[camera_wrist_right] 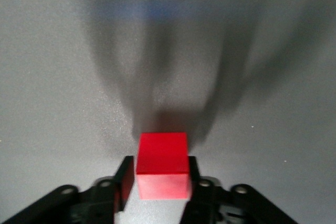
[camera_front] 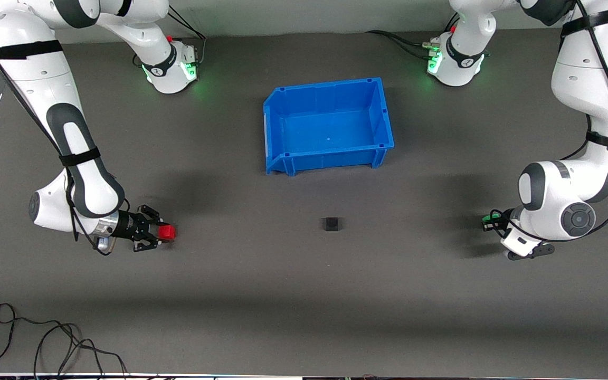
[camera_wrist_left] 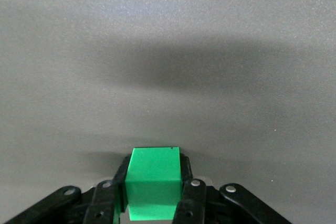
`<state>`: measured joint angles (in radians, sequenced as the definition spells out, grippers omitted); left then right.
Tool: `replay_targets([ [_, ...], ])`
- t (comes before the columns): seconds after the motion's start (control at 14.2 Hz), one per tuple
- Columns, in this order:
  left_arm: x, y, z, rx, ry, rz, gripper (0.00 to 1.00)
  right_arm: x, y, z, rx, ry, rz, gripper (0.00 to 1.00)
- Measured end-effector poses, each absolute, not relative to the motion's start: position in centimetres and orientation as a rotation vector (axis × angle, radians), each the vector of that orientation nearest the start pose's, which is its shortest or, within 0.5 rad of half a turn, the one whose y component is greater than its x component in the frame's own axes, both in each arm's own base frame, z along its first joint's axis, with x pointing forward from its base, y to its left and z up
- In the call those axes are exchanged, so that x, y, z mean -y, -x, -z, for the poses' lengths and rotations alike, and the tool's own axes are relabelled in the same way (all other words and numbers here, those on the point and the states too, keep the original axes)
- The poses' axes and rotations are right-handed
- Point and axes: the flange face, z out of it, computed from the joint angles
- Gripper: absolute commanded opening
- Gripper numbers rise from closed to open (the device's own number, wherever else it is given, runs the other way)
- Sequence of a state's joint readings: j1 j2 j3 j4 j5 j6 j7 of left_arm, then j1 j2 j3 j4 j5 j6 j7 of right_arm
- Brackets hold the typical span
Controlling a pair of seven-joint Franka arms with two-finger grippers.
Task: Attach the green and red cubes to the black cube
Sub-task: 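Carry the red cube and green cube toward the black cube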
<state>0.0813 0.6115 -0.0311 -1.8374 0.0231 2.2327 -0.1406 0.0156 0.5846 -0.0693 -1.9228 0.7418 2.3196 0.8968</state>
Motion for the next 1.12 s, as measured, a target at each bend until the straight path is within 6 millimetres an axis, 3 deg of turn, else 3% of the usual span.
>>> replay_targets([
  [0.28,-3.5,-63.0,-19.7,0.314,3.100,-0.324,0.00,1.9,-60.9,-17.3,-1.886,2.013,-0.471,0.32],
  [0.49,-3.4,-64.5,-23.8,0.469,3.052,-0.419,0.00,1.8,-61.4,-17.9,-1.876,2.013,-0.456,0.31],
  [0.63,-1.7,-65.9,-27.0,0.668,2.996,-0.412,0.00,0.9,-62.3,-19.2,-1.854,2.011,-0.434,0.30],
  [0.84,3.1,-67.2,-29.5,1.133,2.885,-0.369,0.00,-3.8,-63.9,-22.5,-1.831,2.003,-0.410,0.27],
  [1.12,6.8,-67.7,-30.0,1.623,2.753,-0.436,0.00,-11.2,-64.6,-25.2,-1.863,1.967,-0.436,0.27],
])
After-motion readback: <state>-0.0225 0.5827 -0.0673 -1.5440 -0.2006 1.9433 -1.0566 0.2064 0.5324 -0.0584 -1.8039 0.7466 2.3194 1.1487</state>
